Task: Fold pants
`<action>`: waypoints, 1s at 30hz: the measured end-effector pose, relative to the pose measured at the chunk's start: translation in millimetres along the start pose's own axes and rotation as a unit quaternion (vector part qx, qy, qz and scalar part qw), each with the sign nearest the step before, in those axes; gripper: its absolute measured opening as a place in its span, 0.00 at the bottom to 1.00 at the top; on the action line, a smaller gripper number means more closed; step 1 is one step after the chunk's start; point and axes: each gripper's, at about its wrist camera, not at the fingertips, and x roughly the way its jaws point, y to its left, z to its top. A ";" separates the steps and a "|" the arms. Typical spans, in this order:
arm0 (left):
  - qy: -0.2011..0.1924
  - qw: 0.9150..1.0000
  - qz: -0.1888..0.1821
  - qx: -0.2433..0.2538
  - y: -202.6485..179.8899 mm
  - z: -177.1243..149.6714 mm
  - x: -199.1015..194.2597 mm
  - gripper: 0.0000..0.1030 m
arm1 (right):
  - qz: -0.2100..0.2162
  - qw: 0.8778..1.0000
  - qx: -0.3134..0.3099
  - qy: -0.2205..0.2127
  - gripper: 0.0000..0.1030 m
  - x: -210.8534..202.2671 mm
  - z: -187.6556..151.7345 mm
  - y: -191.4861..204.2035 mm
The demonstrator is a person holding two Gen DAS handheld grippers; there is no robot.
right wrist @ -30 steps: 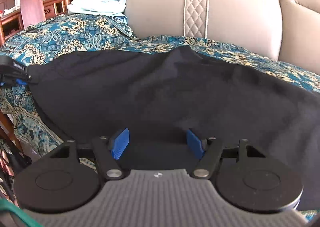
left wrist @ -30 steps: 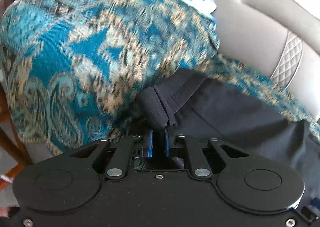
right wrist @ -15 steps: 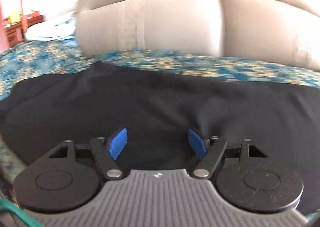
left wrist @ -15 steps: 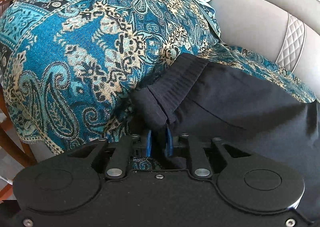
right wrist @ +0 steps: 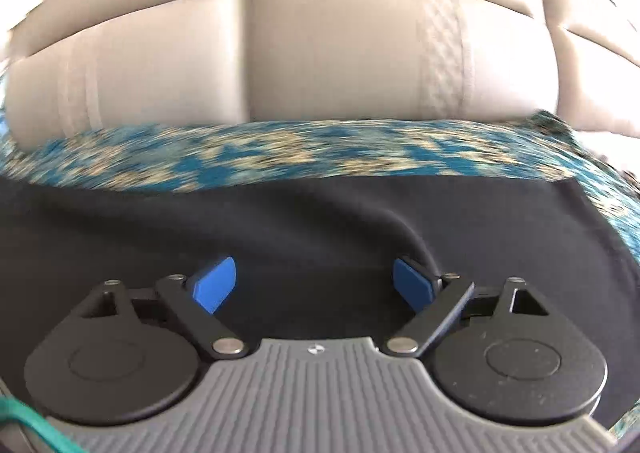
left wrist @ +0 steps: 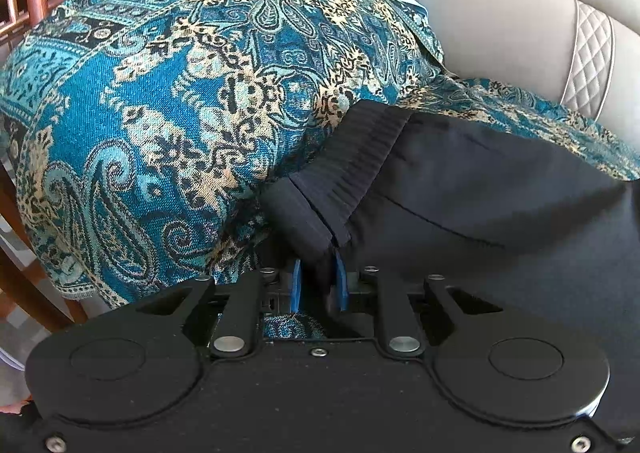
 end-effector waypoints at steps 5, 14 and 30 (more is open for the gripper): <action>0.000 1.000 0.019 0.011 -8.0 -0.4 0.1 0.18 | -0.048 0.998 0.036 0.009 0.89 17.5 15.6 -37.9; -0.008 0.999 0.048 0.011 -19.6 -2.7 0.2 0.20 | -0.152 0.984 0.093 0.024 0.94 33.3 38.0 -78.7; -0.043 0.998 -0.038 0.001 -23.8 2.3 -49.7 0.73 | -0.148 0.902 0.403 0.049 0.95 -87.7 -35.4 -213.8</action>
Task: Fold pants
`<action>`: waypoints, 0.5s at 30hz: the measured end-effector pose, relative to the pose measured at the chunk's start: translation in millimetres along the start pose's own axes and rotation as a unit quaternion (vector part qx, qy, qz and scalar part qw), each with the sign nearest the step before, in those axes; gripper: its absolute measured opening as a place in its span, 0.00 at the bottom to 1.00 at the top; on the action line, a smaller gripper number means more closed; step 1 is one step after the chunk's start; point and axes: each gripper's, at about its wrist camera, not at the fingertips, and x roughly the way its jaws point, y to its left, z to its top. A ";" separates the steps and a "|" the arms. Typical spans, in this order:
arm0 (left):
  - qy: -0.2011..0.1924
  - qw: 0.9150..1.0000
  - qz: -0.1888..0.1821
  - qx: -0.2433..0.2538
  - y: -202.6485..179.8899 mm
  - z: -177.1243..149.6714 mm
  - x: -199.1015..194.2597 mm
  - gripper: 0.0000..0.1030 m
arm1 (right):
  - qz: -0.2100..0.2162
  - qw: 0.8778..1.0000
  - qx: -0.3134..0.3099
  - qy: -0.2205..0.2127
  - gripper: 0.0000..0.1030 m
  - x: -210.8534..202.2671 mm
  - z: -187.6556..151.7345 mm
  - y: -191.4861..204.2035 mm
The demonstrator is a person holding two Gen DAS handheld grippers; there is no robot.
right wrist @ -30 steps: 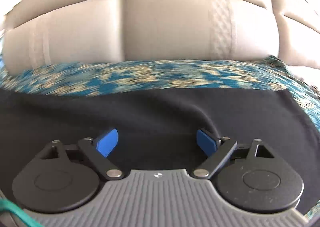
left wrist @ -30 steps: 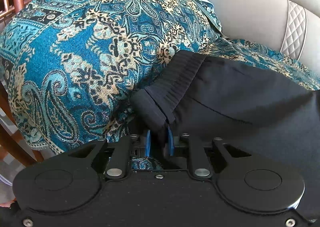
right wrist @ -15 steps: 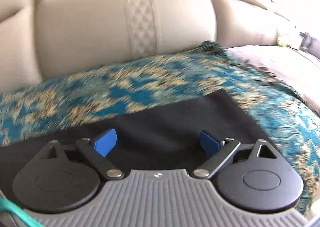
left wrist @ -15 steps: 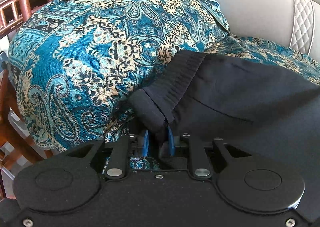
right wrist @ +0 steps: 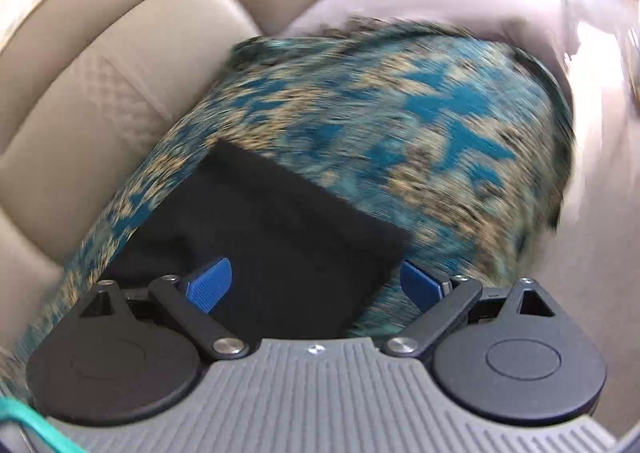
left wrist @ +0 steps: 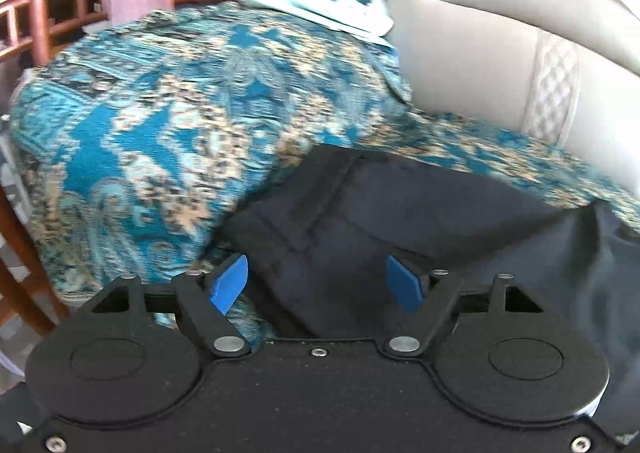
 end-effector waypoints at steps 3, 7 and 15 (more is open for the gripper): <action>0.015 0.999 -0.029 0.016 -13.1 -0.8 -3.6 0.73 | 0.012 1.000 0.020 -0.008 0.94 -5.4 -3.0 -19.4; 0.021 0.996 -0.071 0.057 -46.1 -9.4 -15.3 0.73 | 0.086 0.993 0.077 -0.002 0.91 -1.3 -1.4 -41.3; 0.049 0.976 -0.165 0.136 -143.5 -37.9 -48.3 0.74 | 0.117 0.987 0.113 -0.010 0.88 10.1 1.1 -45.1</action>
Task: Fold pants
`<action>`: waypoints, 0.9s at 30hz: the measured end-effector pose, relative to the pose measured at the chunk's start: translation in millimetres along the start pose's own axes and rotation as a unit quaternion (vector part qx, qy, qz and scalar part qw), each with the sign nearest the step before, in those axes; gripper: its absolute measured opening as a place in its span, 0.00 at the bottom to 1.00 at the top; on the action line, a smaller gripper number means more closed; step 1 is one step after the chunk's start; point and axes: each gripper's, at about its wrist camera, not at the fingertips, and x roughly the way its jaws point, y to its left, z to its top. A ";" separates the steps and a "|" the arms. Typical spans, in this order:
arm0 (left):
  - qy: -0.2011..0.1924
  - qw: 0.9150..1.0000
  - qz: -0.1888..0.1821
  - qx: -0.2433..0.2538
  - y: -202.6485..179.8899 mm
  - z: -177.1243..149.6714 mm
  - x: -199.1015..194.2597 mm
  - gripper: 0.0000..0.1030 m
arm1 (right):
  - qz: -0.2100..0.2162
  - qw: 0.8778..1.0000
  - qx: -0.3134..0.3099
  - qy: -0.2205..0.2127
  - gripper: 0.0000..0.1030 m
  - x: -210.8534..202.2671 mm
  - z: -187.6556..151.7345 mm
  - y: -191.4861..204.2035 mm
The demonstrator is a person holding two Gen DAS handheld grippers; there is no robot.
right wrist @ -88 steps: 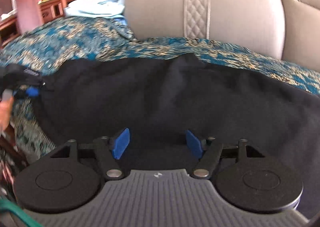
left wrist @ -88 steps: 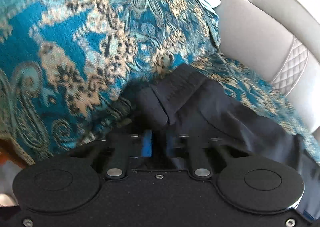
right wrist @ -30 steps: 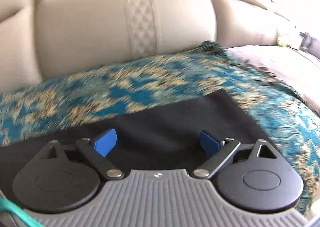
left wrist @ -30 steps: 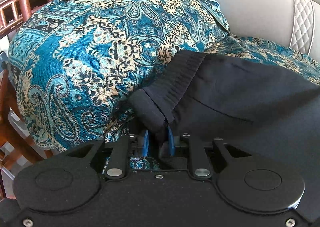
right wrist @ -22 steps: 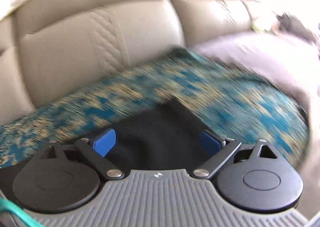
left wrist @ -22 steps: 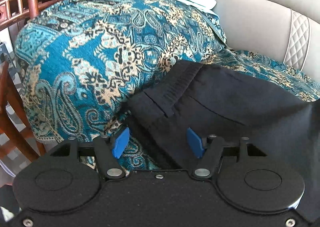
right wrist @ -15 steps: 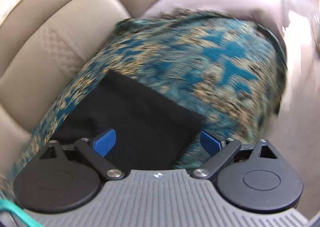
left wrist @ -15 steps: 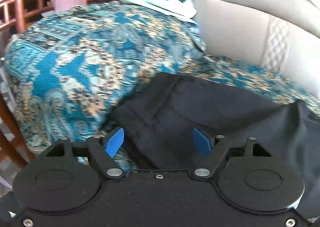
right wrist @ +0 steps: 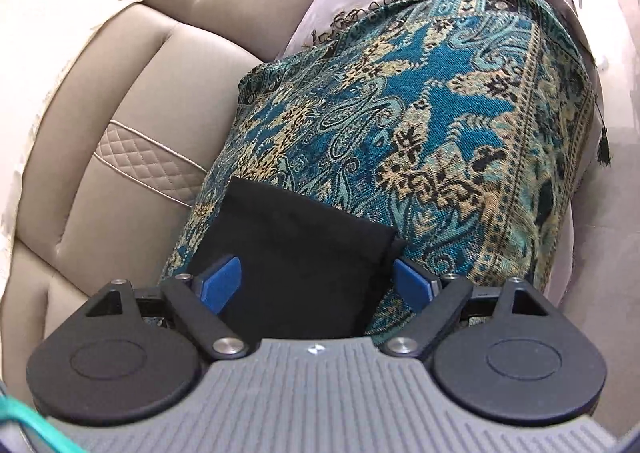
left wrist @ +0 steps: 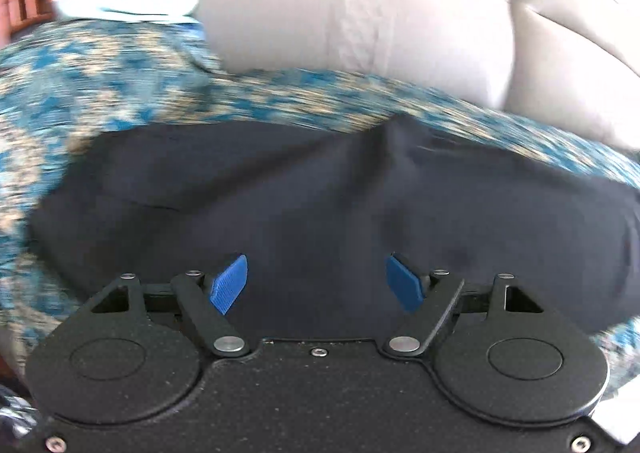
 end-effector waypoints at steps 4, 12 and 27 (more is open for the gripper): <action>0.007 0.999 -0.028 0.044 -61.3 -1.6 3.0 0.74 | -0.013 0.999 -0.042 -0.001 0.85 0.9 -3.0 7.6; 0.038 0.995 -0.041 0.077 -147.2 -0.4 23.3 0.78 | -0.030 0.990 -0.138 -0.015 0.79 7.0 -13.1 21.9; 0.037 0.998 -0.023 0.052 -135.0 -1.8 42.1 0.78 | -0.046 0.971 -0.235 -0.029 0.42 23.9 -24.2 44.4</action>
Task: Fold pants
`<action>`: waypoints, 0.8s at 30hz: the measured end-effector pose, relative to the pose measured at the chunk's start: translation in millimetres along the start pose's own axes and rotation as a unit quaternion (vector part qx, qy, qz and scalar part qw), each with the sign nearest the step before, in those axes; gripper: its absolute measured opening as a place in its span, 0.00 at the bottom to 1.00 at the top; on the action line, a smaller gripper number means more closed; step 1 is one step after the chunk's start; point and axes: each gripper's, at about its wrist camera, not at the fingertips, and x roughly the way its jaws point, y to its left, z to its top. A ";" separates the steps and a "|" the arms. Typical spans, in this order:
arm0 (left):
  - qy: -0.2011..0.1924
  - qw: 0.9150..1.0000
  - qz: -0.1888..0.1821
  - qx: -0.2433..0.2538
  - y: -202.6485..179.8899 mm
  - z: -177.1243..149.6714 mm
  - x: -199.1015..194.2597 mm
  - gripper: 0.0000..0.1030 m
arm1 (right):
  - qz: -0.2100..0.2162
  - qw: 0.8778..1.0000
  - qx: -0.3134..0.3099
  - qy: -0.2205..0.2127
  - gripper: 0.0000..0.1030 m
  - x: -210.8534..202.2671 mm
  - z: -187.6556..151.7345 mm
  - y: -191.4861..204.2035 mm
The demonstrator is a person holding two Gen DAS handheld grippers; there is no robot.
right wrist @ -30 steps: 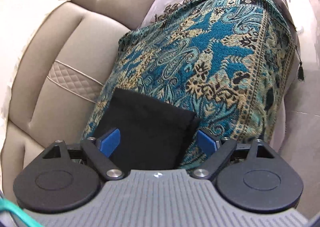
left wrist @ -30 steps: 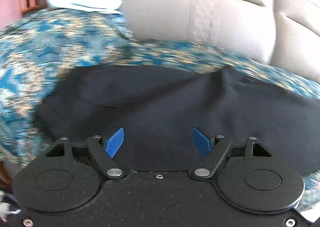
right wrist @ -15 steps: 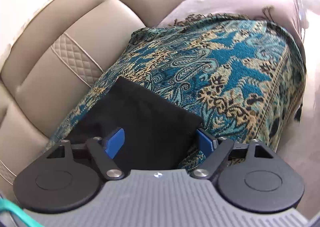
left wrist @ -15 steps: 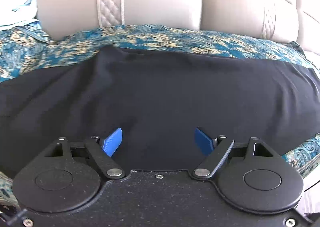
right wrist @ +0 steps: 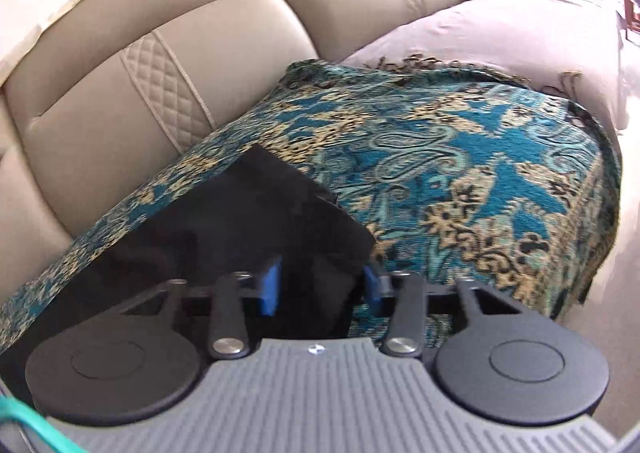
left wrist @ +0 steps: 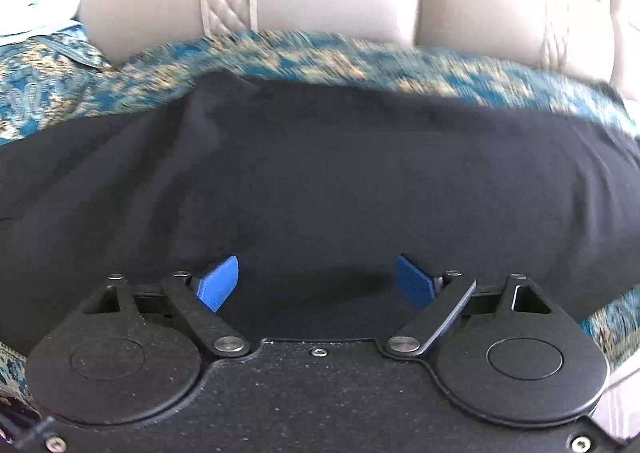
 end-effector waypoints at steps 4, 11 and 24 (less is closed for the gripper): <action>-0.034 0.998 0.022 -0.040 37.6 5.4 -0.8 0.37 | 0.008 1.000 0.017 0.006 0.20 3.9 1.6 7.6; -0.028 0.993 0.048 -0.101 106.1 9.7 1.1 0.21 | 0.010 0.998 0.056 0.010 0.12 6.3 6.1 29.5; -0.017 0.985 0.061 -0.157 163.1 -11.7 -15.0 0.22 | 0.197 0.960 -0.188 0.073 0.10 1.1 -68.7 289.1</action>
